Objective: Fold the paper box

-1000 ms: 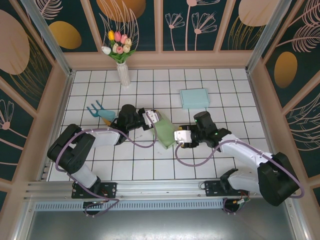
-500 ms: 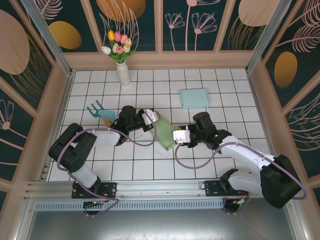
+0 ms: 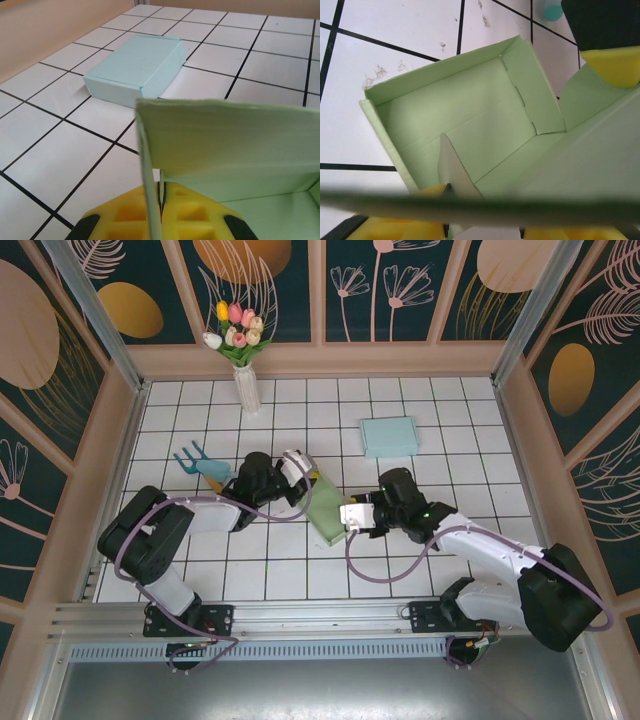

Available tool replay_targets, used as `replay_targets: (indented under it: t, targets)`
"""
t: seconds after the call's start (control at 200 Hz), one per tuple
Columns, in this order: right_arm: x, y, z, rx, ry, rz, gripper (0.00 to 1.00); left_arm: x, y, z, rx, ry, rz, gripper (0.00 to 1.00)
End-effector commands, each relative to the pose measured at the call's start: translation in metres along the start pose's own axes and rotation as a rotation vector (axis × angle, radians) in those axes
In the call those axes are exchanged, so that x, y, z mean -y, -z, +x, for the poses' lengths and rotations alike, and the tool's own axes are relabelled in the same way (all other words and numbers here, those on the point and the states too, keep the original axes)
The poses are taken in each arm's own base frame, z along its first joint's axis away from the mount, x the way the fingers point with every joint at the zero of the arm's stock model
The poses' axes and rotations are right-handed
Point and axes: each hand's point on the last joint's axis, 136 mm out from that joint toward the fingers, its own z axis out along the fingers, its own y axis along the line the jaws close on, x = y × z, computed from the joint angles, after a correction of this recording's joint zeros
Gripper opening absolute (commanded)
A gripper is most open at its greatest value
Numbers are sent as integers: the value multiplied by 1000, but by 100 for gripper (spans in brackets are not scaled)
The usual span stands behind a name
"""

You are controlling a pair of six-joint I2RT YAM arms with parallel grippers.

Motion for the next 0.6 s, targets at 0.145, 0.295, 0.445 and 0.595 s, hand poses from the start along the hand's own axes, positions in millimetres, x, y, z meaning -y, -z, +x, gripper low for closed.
replay_targets:
  t: [0.145, 0.295, 0.445, 0.595]
  targets:
    - [-17, -6, 2, -18, -1, -46, 42, 16, 22, -8, 44, 121, 32, 0]
    - [-20, -7, 1, -20, 4, -53, 42, 15, 29, 7, 28, 192, -5, 0]
    - [-24, -11, 0, -27, 8, -64, 41, 16, 32, 13, 32, 281, -18, 0]
    - [-29, -13, -1, -33, 12, -76, 41, 16, 36, 20, 40, 372, -38, 0]
